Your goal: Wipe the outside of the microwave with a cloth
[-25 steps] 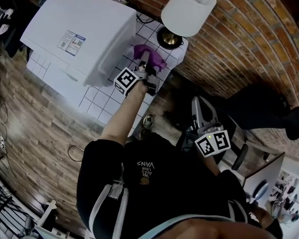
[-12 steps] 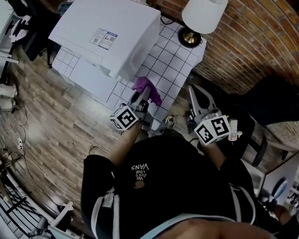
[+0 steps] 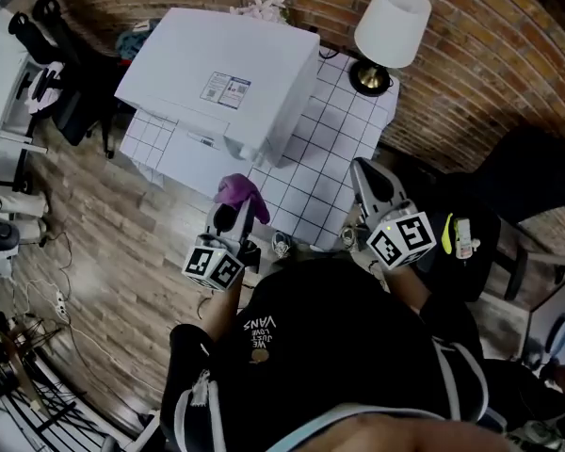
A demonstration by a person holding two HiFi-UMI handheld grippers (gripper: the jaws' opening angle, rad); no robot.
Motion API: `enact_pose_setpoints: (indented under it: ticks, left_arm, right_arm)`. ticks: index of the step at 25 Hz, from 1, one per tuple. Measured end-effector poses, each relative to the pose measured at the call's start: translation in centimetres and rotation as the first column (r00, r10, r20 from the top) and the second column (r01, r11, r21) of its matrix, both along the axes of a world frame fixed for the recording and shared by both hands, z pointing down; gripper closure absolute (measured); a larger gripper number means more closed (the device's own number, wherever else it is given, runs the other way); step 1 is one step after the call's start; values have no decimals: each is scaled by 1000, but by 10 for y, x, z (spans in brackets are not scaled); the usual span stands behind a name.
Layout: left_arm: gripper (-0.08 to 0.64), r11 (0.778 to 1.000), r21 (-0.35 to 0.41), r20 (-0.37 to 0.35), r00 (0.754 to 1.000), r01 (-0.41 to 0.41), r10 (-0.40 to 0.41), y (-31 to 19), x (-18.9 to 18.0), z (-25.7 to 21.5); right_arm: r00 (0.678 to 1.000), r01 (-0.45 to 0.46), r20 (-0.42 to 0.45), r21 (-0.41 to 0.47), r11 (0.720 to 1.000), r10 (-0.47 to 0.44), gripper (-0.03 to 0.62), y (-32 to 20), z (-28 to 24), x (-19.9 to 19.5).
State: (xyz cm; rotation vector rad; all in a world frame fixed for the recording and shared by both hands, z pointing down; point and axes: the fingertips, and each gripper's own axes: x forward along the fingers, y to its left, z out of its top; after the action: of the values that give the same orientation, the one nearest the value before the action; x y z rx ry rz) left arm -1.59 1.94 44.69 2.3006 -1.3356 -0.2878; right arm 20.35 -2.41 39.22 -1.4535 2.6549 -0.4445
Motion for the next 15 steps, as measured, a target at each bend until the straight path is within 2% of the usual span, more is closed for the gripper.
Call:
enact_pose_setpoints:
  ticks: [3,7,15]
  left_arm:
    - [426,998,55,99,995,-17,12,-3,-25,-14]
    - [426,994,99,218,976,-46,24,-6,-52,-24]
    - [426,981,177,340,941,-75,11,-13,-79,-42]
  right_arm:
    - [1000,-17,4,14,1000,17,595,3,-3,-18]
    - [999,-46,19,23,999,45,595,8,-1,-37]
    - [997,-78,2,27,997,78,595,16,2,-60]
